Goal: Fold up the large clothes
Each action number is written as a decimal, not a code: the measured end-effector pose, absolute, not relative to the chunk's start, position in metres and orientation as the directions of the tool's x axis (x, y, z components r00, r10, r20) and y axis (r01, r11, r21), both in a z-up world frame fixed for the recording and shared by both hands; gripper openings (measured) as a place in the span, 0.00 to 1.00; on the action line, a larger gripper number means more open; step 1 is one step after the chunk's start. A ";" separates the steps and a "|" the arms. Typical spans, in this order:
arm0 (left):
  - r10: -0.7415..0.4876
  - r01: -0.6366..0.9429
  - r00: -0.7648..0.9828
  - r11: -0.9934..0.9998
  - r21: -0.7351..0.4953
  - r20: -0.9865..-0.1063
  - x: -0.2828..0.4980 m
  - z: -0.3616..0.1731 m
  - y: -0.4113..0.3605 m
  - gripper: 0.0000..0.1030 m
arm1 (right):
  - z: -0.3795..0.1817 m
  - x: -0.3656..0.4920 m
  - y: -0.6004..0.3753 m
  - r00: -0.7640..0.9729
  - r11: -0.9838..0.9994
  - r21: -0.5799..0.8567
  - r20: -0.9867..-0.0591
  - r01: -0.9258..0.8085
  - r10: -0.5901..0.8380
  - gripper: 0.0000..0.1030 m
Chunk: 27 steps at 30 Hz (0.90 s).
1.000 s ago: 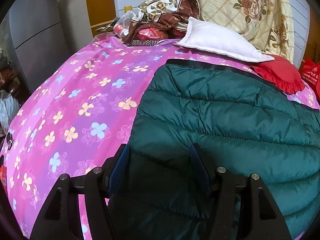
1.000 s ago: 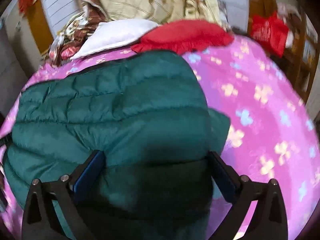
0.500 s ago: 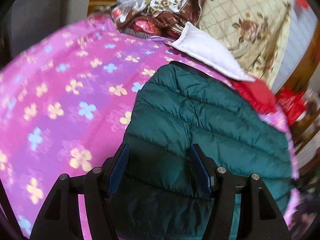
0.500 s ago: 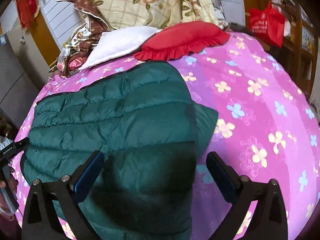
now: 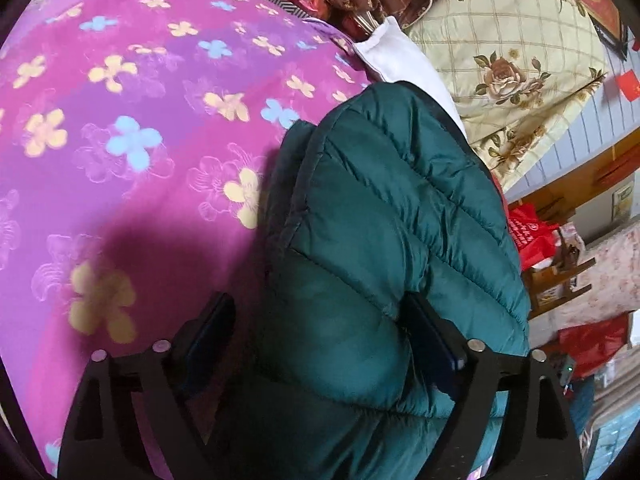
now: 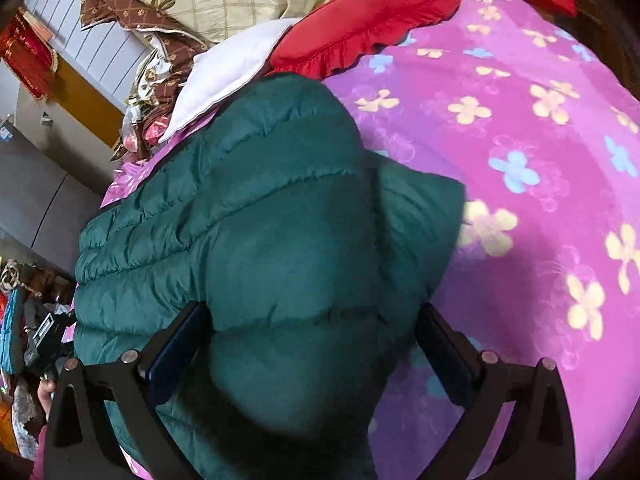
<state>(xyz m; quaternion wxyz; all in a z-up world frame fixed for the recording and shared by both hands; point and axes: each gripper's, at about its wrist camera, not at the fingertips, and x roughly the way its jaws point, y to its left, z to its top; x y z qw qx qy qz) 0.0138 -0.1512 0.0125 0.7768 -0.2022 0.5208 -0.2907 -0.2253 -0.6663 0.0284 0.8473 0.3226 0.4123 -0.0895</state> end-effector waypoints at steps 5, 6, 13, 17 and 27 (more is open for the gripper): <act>-0.643 0.288 0.300 0.765 -0.576 -0.705 0.011 0.016 -0.167 0.73 | 0.027 -0.212 -0.665 0.639 0.803 0.464 -0.757 0.375 0.138 1.00; -0.645 0.292 0.298 0.763 -0.576 -0.704 0.011 0.016 -0.170 0.69 | 0.027 -0.210 -0.665 0.638 0.805 0.462 -0.757 0.372 0.140 1.00; -0.651 0.356 0.322 0.756 -0.549 -0.687 -0.008 0.043 -0.174 0.15 | 0.045 -0.212 -0.647 0.682 0.832 0.469 -0.714 0.296 0.160 0.59; -0.672 0.397 0.336 0.736 -0.548 -0.660 -0.031 0.073 -0.162 0.11 | 0.073 -0.227 -0.636 0.715 0.853 0.452 -0.684 0.262 0.143 0.38; -0.693 0.462 0.312 0.708 -0.533 -0.650 -0.112 0.111 -0.112 0.10 | 0.131 -0.296 -0.596 0.743 0.874 0.456 -0.641 0.167 0.192 0.34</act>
